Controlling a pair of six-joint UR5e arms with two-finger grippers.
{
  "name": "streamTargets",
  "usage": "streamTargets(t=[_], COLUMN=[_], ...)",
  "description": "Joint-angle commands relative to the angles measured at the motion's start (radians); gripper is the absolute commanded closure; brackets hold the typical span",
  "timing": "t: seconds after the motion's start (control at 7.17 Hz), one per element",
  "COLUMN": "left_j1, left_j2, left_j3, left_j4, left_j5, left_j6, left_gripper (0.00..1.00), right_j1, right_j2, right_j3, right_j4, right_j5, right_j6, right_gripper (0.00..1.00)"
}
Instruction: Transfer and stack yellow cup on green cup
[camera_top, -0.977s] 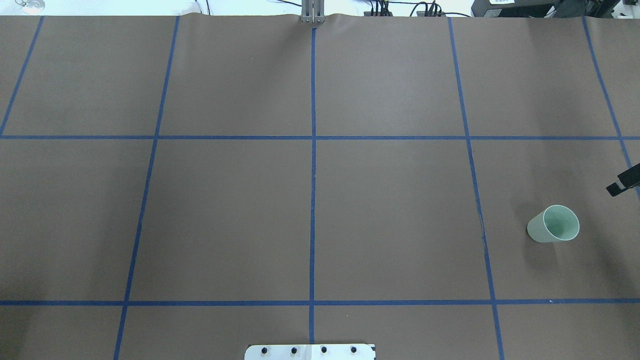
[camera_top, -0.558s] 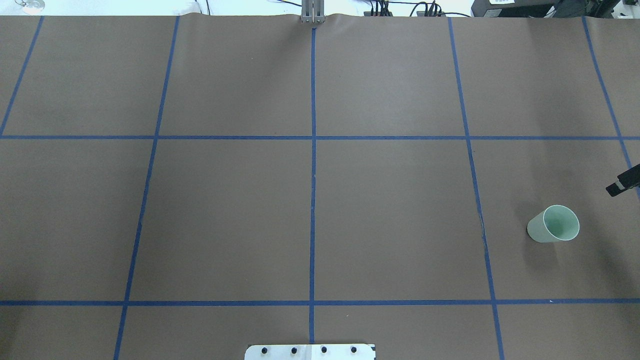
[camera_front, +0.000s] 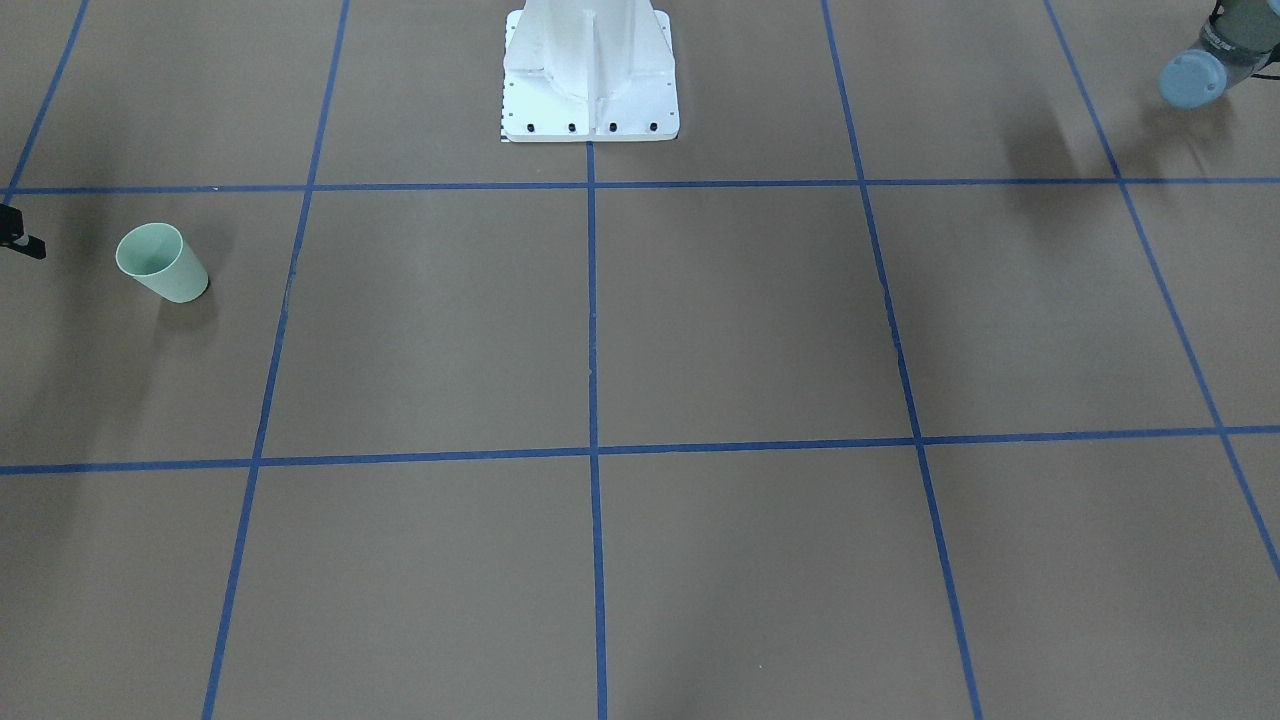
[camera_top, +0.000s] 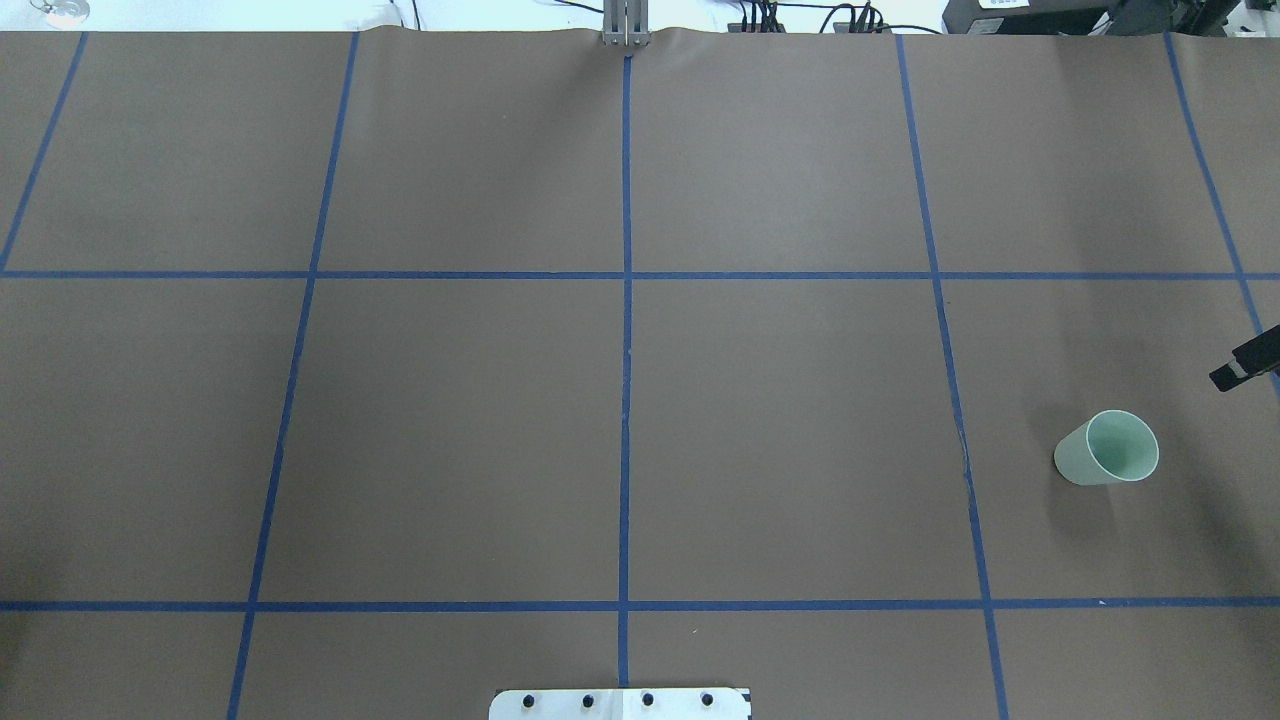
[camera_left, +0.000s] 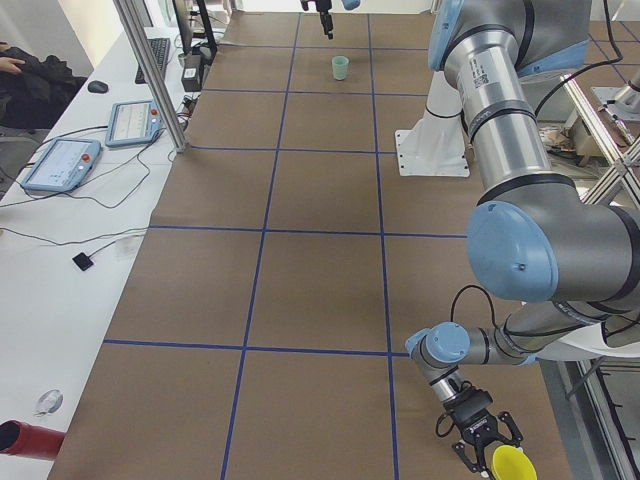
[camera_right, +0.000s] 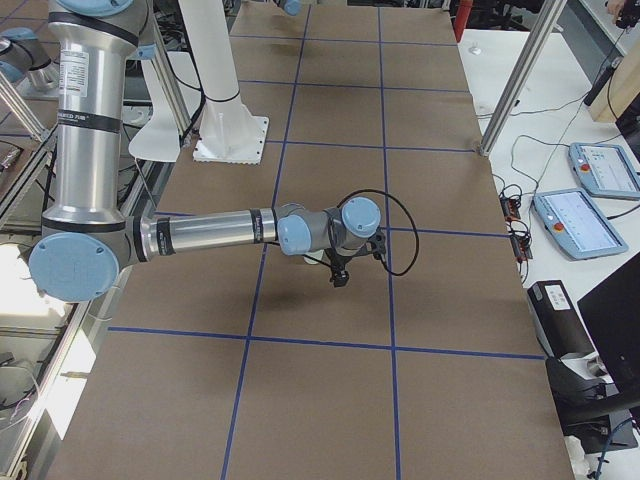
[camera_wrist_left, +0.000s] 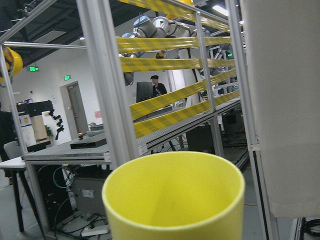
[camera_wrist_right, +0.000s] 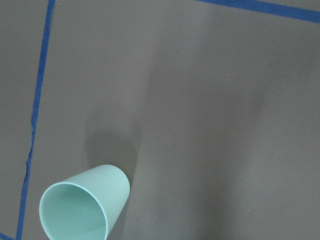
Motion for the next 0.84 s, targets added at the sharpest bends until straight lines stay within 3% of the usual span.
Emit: streamTargets(t=[0.0, 0.42, 0.7], left_j1=[-0.009, -0.064, -0.075], left_j2=[-0.002, -0.014, -0.018], left_j3=[-0.007, -0.024, -0.099], left_j4=[-0.029, -0.029, -0.020], left_j5=[0.113, 0.122, 0.172], left_j6=[0.007, 0.137, 0.200], left_gripper=[0.74, 0.74, 0.74], right_j1=[-0.001, -0.003, -0.004], right_j2=[0.010, 0.025, 0.047], right_j3=[0.000, -0.004, -0.018], right_j4=[0.000, 0.000, -0.002], right_j5=[0.000, 0.000, 0.000], right_j6=[0.000, 0.002, 0.002], right_gripper=[0.00, 0.00, 0.00])
